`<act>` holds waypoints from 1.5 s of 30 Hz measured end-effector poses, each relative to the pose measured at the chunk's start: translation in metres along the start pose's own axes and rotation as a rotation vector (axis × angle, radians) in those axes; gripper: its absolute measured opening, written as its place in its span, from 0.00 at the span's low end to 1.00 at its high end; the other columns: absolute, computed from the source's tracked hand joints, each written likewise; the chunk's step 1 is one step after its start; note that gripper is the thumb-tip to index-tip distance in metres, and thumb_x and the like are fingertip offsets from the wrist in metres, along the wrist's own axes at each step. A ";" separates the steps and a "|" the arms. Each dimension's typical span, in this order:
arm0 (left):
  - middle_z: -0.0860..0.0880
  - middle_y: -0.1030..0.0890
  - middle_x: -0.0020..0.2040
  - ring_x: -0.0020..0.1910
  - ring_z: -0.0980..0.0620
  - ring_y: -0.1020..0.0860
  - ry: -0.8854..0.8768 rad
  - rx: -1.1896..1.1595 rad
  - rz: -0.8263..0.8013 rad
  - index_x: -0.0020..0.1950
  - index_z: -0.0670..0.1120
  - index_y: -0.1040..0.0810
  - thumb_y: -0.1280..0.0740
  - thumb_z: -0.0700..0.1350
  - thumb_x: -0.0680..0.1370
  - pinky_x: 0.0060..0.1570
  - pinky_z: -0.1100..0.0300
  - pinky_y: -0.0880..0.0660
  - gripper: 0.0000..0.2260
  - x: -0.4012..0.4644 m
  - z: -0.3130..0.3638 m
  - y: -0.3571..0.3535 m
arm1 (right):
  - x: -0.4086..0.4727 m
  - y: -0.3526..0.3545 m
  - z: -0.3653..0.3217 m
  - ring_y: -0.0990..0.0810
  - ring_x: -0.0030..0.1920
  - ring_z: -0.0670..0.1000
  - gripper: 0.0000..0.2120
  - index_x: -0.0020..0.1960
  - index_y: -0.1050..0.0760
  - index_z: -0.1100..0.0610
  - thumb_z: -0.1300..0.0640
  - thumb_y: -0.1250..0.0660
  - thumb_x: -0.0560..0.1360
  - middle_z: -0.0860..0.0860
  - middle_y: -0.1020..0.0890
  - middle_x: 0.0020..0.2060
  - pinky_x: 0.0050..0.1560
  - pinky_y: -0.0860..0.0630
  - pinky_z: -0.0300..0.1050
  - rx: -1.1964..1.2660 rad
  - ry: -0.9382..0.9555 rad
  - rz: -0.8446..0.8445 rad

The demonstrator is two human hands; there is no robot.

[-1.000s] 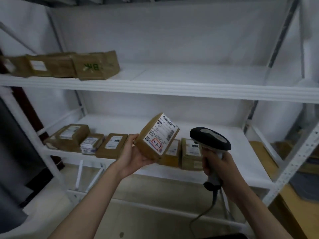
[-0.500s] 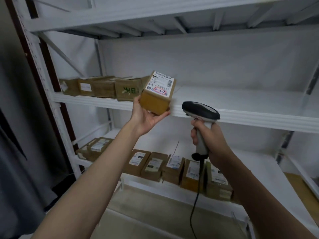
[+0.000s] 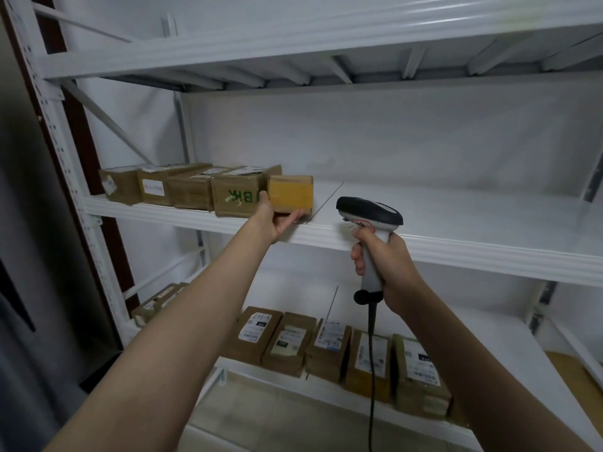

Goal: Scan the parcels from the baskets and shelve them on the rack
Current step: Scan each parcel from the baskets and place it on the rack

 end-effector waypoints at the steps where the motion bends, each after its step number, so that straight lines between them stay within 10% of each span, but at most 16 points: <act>1: 0.38 0.21 0.51 0.59 0.37 0.19 -0.014 -0.008 0.016 0.66 0.41 0.29 0.39 0.60 0.83 0.37 0.53 0.17 0.24 0.000 0.000 0.003 | 0.002 -0.001 0.004 0.27 0.27 0.48 0.13 0.61 0.25 0.65 0.58 0.34 0.81 0.54 0.21 0.30 0.28 0.28 0.41 -0.005 -0.010 0.000; 7: 0.41 0.24 0.66 0.59 0.41 0.20 -0.166 -0.075 0.128 0.70 0.41 0.29 0.29 0.43 0.80 0.56 0.54 0.19 0.21 0.010 -0.001 0.018 | 0.010 -0.013 0.020 0.27 0.27 0.49 0.14 0.60 0.25 0.68 0.58 0.34 0.81 0.54 0.21 0.30 0.28 0.28 0.41 -0.021 -0.053 0.002; 12: 0.43 0.26 0.58 0.59 0.45 0.21 -0.169 -0.030 0.142 0.68 0.37 0.27 0.31 0.39 0.80 0.59 0.55 0.20 0.17 0.015 0.008 0.019 | 0.011 -0.016 0.026 0.26 0.28 0.49 0.13 0.59 0.25 0.67 0.58 0.34 0.81 0.54 0.21 0.31 0.29 0.27 0.42 -0.041 -0.064 -0.005; 18: 0.47 0.26 0.36 0.29 0.53 0.28 -0.188 0.218 0.124 0.48 0.42 0.26 0.34 0.43 0.81 0.24 0.65 0.28 0.05 0.004 -0.002 0.016 | -0.007 -0.001 0.036 0.27 0.30 0.52 0.07 0.58 0.23 0.61 0.60 0.34 0.81 0.55 0.20 0.32 0.32 0.28 0.45 -0.134 -0.023 -0.098; 25: 0.47 0.18 0.33 0.31 0.53 0.21 -0.085 0.475 -0.160 0.37 0.44 0.25 0.33 0.43 0.79 0.28 0.65 0.26 0.11 -0.016 -0.080 0.024 | -0.059 0.063 0.074 0.26 0.28 0.50 0.05 0.54 0.22 0.59 0.58 0.32 0.80 0.55 0.20 0.31 0.31 0.26 0.43 -0.281 -0.135 -0.124; 31: 0.42 0.13 0.50 0.41 0.50 0.15 0.184 0.820 -0.491 0.39 0.45 0.15 0.34 0.47 0.79 0.36 0.64 0.21 0.12 -0.033 -0.181 0.028 | -0.123 0.134 0.111 0.25 0.29 0.50 0.08 0.46 0.22 0.61 0.56 0.33 0.80 0.57 0.20 0.33 0.33 0.27 0.45 -0.332 -0.352 0.035; 45: 0.44 0.14 0.50 0.46 0.48 0.16 0.506 1.290 -0.872 0.53 0.44 0.17 0.35 0.49 0.83 0.50 0.56 0.19 0.10 -0.125 -0.477 0.049 | -0.381 0.291 0.212 0.25 0.27 0.48 0.10 0.46 0.22 0.58 0.53 0.32 0.81 0.53 0.20 0.32 0.27 0.26 0.40 -0.091 -0.789 0.693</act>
Point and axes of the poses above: each hand's wrist, its own x-axis towards the middle knuckle, its own y-axis out of the back of the hand, z = x × y, the point moved 4 cm from there along x, towards the middle knuckle
